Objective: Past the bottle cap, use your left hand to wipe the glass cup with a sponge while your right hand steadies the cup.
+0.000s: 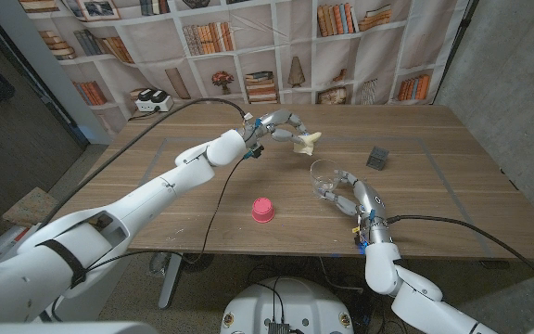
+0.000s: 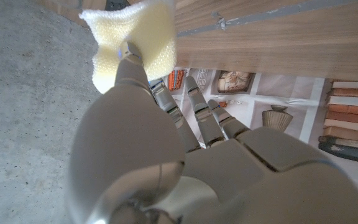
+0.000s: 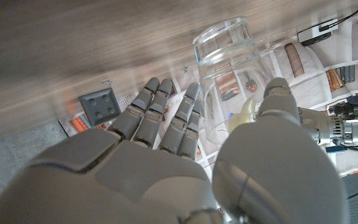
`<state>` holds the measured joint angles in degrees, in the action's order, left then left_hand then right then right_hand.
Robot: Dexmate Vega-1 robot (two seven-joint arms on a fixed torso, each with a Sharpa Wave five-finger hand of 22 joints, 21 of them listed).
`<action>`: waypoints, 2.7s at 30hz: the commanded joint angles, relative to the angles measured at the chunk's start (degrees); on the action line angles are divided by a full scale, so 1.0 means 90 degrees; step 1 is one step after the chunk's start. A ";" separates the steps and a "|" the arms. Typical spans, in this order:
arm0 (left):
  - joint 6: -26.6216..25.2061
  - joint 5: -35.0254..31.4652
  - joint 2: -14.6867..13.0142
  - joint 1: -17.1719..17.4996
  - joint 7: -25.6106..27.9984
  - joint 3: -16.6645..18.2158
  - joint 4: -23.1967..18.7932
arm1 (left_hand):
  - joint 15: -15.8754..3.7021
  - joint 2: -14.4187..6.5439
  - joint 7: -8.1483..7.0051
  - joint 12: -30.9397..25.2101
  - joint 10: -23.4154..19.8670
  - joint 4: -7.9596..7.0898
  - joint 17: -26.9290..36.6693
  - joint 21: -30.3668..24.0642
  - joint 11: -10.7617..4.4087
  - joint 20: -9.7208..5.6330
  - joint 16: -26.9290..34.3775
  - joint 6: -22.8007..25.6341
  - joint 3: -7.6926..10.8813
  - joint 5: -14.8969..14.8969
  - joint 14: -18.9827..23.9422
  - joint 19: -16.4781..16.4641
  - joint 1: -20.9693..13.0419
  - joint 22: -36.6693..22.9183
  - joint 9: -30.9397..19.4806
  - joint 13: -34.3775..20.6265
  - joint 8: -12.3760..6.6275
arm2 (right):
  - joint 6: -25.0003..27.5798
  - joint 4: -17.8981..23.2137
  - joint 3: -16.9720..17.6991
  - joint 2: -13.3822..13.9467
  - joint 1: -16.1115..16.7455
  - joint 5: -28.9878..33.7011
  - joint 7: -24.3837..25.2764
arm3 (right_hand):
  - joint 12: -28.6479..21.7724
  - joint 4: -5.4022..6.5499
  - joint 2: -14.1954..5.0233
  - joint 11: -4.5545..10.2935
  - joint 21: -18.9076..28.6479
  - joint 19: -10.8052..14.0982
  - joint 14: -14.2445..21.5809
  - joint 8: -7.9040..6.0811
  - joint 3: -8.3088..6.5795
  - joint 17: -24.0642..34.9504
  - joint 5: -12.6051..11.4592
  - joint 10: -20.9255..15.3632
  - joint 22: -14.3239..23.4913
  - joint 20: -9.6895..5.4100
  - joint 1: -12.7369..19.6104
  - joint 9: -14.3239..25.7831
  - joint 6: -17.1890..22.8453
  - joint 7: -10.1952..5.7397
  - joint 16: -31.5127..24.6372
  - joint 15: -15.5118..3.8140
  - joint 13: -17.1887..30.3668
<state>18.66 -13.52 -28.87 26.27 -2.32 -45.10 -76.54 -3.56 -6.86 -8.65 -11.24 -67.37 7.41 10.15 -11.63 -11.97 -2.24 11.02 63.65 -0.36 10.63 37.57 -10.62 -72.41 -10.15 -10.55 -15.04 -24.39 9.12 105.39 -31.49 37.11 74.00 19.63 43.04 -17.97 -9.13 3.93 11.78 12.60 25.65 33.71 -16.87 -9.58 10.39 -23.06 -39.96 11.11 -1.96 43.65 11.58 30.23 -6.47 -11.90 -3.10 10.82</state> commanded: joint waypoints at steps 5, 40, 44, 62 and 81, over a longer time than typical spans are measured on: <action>0.0541 -0.0212 0.0505 -0.0329 -0.0185 -0.0436 0.0736 | -0.0867 -0.0014 0.0354 -0.0019 -0.0009 -0.0481 0.0014 0.0003 -0.0025 -0.0224 -0.0015 0.0401 0.0535 0.0028 0.0000 0.0022 0.0011 -0.0015 -0.0012 -0.0019 -0.0023 | 0.0304 0.0193 0.0044 0.0079 -0.0039 0.0042 -0.0137 | -0.0077 0.0145 -0.0320 0.0027 0.0023 0.0081 0.0184 -0.0096 -0.0144 0.0020 0.0097 -0.0283 0.0008 -0.0070 0.0198 -0.0007 0.0846 -0.0608 0.0003 -0.0250 0.0008; -0.0684 0.0127 -0.0244 0.0511 -0.0629 -0.0027 -0.0748 | -0.0857 0.0012 0.0375 -0.0016 0.0001 -0.0510 0.0011 0.0003 -0.0022 -0.0164 -0.0013 0.0378 0.0579 0.0022 0.0000 0.0026 0.0023 -0.0015 -0.0012 -0.0010 -0.0011 | 0.0708 0.0291 0.0055 0.0147 -0.0197 -0.0186 -0.0349 | -0.0079 0.0218 -0.0341 0.0024 0.0036 0.0136 0.0306 -0.0020 -0.0131 0.0025 0.0238 -0.0453 0.0011 -0.0068 0.0091 -0.0032 0.0928 -0.0496 0.0024 -0.0219 0.0000; -0.0702 -0.0012 -0.0032 0.0271 -0.0506 -0.0123 -0.0306 | -0.0858 0.0015 0.0372 -0.0021 0.0001 -0.0513 0.0011 -0.0001 -0.0022 -0.0148 -0.0014 0.0377 0.0584 0.0021 -0.0004 0.0017 0.0024 -0.0015 -0.0012 -0.0016 -0.0010 | 0.0715 0.0324 0.0059 0.0175 -0.0160 -0.0183 -0.0337 | -0.0078 0.0221 -0.0343 0.0023 0.0035 0.0135 0.0298 -0.0015 -0.0132 0.0025 0.0247 -0.0460 0.0011 -0.0066 0.0087 -0.0034 0.0935 -0.0499 0.0034 -0.0226 0.0000; 0.0292 -0.0448 0.1069 -0.0979 0.0079 -0.0813 0.1969 | -0.0858 0.0027 0.0359 -0.0023 -0.0004 -0.0519 0.0010 0.0019 -0.0021 -0.0124 -0.0014 0.0397 0.0607 0.0023 -0.0006 0.0084 0.0021 -0.0016 -0.0013 -0.0018 -0.0018 | 0.0771 0.0430 0.0113 0.0224 -0.0014 -0.0221 -0.0282 | -0.0068 0.0225 -0.0333 0.0026 0.0024 0.0118 0.0296 0.0001 -0.0129 0.0023 0.0290 -0.0483 0.0011 -0.0075 0.0071 -0.0039 0.0992 -0.0509 0.0058 -0.0235 -0.0003; 0.0860 0.0061 0.1296 -0.1030 -0.0402 -0.0998 0.2503 | -0.0855 0.0044 0.0367 -0.0018 0.0007 -0.0533 0.0010 0.0016 -0.0021 -0.0113 -0.0016 0.0399 0.0623 0.0025 -0.0012 0.0094 0.0032 -0.0016 -0.0013 -0.0015 -0.0018 | 0.0735 0.0338 0.0035 0.0162 -0.0199 -0.0210 -0.0351 | -0.0060 0.0234 -0.0330 0.0025 0.0021 0.0117 0.0322 0.0024 -0.0127 0.0023 0.0325 -0.0506 0.0011 -0.0095 0.0051 -0.0043 0.1018 -0.0511 0.0066 -0.0258 -0.0004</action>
<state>23.63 -15.18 -18.49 17.49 -3.59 -53.09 -56.62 -3.56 -6.37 -8.57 -11.23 -67.17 4.66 10.15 -11.63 -11.97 -2.35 11.02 63.57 2.90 10.58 37.57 -9.89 -71.95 -10.15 -10.54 -15.05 -24.36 16.14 108.91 -30.66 38.82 73.20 17.59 40.40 -18.60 -8.74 2.79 11.58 12.60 26.27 36.15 -16.45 -9.19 10.39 -20.35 -44.23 11.08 -2.55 42.63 11.08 32.99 -5.94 -11.41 -3.47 10.66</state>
